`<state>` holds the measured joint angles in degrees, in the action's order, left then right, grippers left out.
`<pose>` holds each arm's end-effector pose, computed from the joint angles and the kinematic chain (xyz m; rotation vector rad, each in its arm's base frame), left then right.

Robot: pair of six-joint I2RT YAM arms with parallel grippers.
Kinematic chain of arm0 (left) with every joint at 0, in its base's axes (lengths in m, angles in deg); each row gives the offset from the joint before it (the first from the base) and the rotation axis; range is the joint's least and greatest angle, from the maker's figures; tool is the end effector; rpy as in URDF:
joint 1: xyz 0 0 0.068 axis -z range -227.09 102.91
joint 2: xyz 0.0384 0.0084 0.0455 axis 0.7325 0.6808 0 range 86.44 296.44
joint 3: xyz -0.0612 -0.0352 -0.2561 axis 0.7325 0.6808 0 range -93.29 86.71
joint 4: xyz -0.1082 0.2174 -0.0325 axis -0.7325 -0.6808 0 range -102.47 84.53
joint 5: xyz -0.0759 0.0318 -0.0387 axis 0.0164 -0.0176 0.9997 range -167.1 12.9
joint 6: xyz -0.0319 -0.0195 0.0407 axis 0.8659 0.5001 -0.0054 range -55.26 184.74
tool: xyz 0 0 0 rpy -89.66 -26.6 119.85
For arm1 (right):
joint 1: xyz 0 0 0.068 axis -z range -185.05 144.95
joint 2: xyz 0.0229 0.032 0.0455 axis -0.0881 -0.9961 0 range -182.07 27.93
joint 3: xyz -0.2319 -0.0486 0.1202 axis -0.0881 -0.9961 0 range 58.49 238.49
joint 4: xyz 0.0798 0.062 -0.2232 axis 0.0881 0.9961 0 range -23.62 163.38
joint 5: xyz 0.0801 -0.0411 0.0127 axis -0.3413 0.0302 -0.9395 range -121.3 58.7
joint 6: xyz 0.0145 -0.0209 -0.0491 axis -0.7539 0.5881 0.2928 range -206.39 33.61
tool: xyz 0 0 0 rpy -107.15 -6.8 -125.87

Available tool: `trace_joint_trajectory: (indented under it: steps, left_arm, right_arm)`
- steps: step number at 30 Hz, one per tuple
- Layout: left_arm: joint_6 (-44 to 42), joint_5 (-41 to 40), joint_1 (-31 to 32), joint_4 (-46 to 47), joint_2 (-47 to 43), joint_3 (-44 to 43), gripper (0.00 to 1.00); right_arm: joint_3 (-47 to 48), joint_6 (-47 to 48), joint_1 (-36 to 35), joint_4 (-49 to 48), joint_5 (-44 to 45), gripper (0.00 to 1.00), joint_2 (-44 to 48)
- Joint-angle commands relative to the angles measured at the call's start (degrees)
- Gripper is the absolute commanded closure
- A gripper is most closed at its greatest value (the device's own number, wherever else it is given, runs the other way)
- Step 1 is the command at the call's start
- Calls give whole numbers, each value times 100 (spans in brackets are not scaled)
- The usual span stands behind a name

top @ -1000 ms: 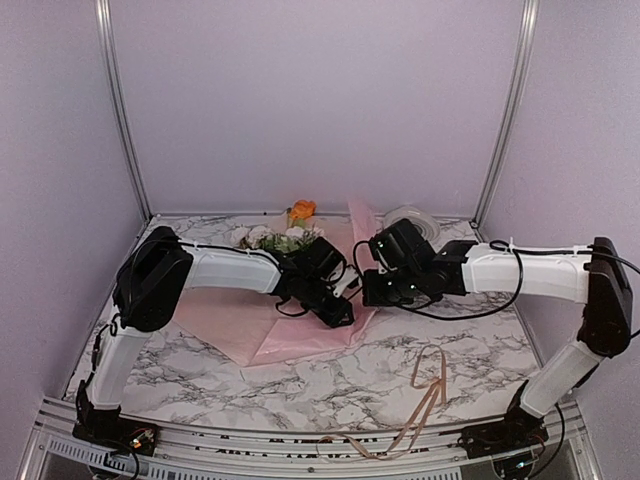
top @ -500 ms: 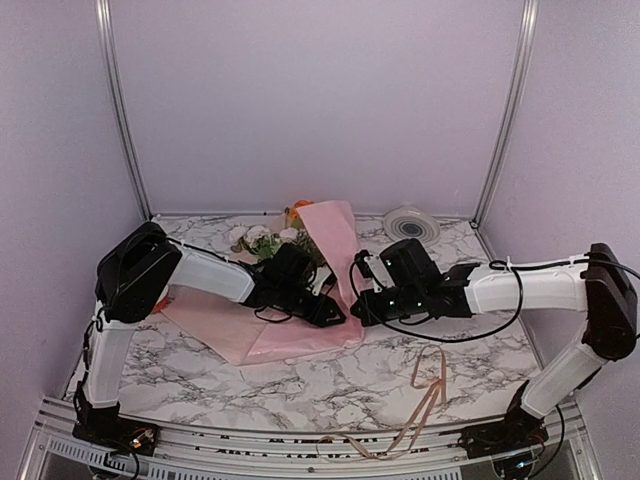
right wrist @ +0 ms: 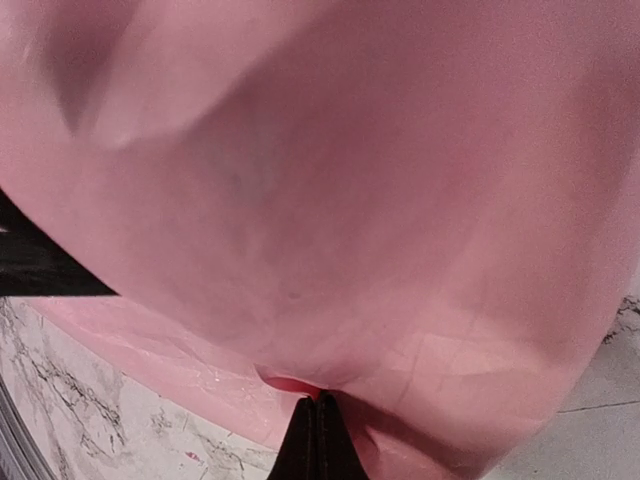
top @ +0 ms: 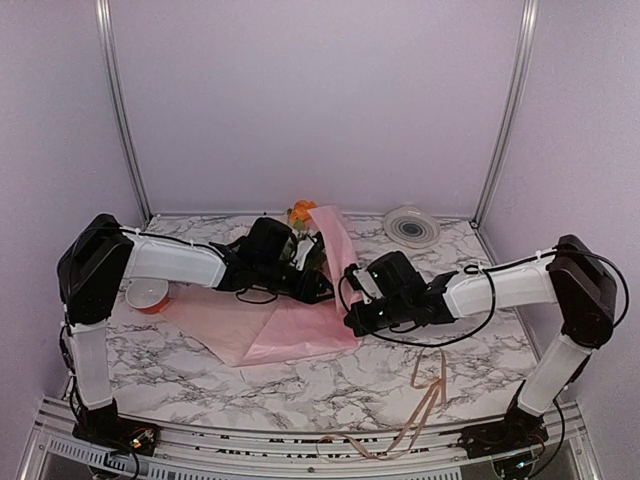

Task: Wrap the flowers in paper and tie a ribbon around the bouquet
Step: Fold the one-fourth-folded wrapping paper at the center of the board.

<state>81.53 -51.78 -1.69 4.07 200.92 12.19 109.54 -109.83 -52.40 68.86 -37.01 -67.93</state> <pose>0.2919 -0.3192 0.1923 0.8286 2.0891 -1.0876 0.2177 0.2418 0.1691 -0.5671 2.4429 0.6699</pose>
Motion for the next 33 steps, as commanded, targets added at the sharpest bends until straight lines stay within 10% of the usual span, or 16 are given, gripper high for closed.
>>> trace_joint_trajectory:
  steps: [1,16,25,33]
  left_arm:
    - [-47,-632,-85,-1193,-687,423,50]
    - [312,-1325,-190,-1865,-1280,2065,37]
    - [326,-1175,-190,-959,-1019,2206,91]
    - [692,-1362,-190,384,-1111,2674,97]
  right_arm:
    - [19,102,-23,-151,-28,100,-177]
    - [291,250,-19,32,-284,100,-442]
    - [828,243,-242,-191,-1291,100,-403]
    - [1236,23,-305,-606,-2146,100,-906]
